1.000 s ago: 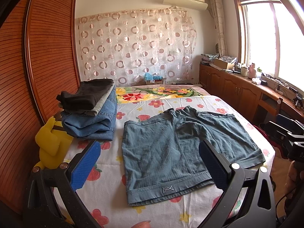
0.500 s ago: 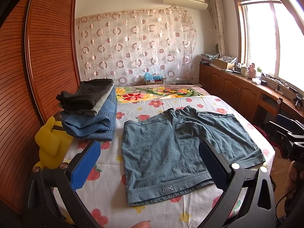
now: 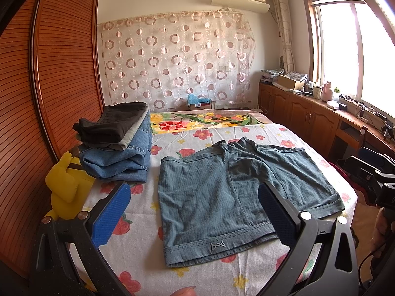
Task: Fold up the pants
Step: 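Lower both tools toward the waistband hem of the denim shorts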
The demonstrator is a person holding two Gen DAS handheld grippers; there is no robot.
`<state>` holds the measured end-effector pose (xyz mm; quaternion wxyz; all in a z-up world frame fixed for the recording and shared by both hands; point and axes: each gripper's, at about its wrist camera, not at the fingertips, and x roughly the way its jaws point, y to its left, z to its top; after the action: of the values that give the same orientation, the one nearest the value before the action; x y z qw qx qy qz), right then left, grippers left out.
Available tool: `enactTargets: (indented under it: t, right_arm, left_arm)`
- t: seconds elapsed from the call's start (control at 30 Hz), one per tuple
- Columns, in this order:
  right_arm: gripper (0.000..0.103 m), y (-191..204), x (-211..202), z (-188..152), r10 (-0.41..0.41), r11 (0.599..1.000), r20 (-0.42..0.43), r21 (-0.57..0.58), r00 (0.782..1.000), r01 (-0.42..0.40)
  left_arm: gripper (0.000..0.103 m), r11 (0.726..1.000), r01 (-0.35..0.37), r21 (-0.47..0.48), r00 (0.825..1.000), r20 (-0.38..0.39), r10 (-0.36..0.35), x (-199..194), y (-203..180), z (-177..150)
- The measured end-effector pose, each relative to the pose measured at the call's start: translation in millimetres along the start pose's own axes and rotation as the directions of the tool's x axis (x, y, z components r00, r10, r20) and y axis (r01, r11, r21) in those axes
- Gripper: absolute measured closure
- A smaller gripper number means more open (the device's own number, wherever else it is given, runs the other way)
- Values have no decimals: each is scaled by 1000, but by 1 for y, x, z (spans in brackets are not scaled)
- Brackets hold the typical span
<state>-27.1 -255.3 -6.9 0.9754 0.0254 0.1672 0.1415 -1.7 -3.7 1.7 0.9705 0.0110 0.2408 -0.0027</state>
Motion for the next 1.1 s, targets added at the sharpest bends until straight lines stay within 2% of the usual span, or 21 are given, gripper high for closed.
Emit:
enactTargets:
  t: [0.13, 0.23, 0.37, 0.77, 1.1]
  right_arm:
    - [1, -1, 2, -1, -4, 1000, -7, -8, 1000, 4]
    - [1, -5, 8, -3, 3, 1000, -35, -6, 999, -3]
    - [1, -15, 14, -7, -17, 1000, -58, -2, 998, 17]
    - [1, -43, 26, -15, -79, 996, -114, 21, 990, 81]
    - [1, -49, 44, -27, -89, 996, -199, 11, 976, 93]
  left_arm:
    - [0, 1000, 5, 4, 1000, -18, -5, -4, 0, 1]
    - [0, 1000, 12, 16, 998, -63, -11, 1, -2, -1]
    - [0, 1000, 11, 29, 994, -110, -8, 22, -1, -12]
    - [0, 1000, 16, 9, 983, -182, -14, 52, 14, -39]
    - [0, 1000, 11, -21, 966, -256, -16, 73, 36, -61]
